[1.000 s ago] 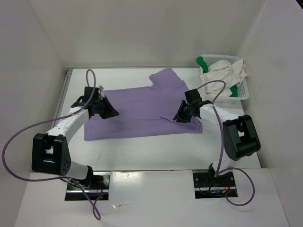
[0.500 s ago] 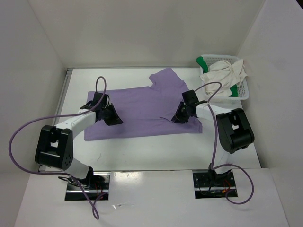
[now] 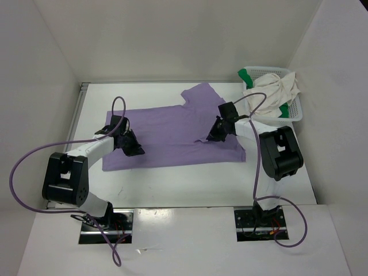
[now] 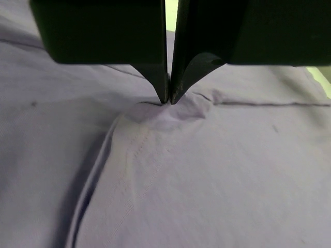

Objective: Fold and stack the t-shirts
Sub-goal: Fold the flattened tshirt in 1/3 of the way

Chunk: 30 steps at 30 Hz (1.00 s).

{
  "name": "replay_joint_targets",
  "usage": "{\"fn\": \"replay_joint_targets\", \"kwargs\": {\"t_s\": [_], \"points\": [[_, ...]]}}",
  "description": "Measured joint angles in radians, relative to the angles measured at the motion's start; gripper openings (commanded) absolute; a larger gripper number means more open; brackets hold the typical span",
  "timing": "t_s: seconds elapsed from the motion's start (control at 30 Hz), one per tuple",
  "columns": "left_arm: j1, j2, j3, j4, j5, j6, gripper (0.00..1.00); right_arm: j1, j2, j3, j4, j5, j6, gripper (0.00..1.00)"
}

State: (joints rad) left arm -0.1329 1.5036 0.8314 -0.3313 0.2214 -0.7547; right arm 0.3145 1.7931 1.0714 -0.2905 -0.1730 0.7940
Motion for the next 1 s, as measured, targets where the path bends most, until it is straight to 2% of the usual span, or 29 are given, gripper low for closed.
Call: {"fn": "replay_joint_targets", "kwargs": {"t_s": [0.1,0.23,0.3,0.4,0.6,0.63,0.7,0.73,0.8,1.0], "points": [[0.002,0.0,-0.002,-0.002,0.001,0.0,0.11,0.002,0.041,0.072,-0.021,0.0,0.003,0.08],[0.004,0.0,-0.003,-0.009,0.001,0.0,0.12,0.011,0.172,0.264,-0.044,-0.023,0.012,0.08],[0.005,-0.002,-0.003,-0.012,0.002,0.0,0.12,0.019,0.22,0.338,-0.057,-0.027,0.018,0.19],[0.005,-0.009,-0.003,-0.017,0.002,0.001,0.14,0.039,0.249,0.401,-0.069,-0.025,0.022,0.42],[-0.003,-0.037,0.0,-0.021,0.0,0.001,0.15,0.069,0.215,0.375,-0.069,-0.011,0.01,0.46],[-0.01,-0.04,0.003,-0.023,-0.003,0.0,0.15,0.071,0.188,0.344,-0.069,-0.002,0.008,0.3],[-0.036,-0.039,0.012,-0.025,-0.007,-0.001,0.15,0.072,0.124,0.27,-0.069,0.013,-0.002,0.16],[-0.055,-0.034,0.02,-0.024,-0.007,-0.002,0.15,0.073,0.089,0.229,-0.068,0.021,-0.003,0.04],[-0.095,-0.015,0.039,-0.019,-0.009,-0.005,0.15,0.077,0.027,0.152,-0.069,0.031,-0.005,0.0],[-0.186,0.108,0.09,0.014,-0.006,-0.011,0.14,0.119,-0.017,-0.013,-0.066,0.055,0.002,0.0]]}}
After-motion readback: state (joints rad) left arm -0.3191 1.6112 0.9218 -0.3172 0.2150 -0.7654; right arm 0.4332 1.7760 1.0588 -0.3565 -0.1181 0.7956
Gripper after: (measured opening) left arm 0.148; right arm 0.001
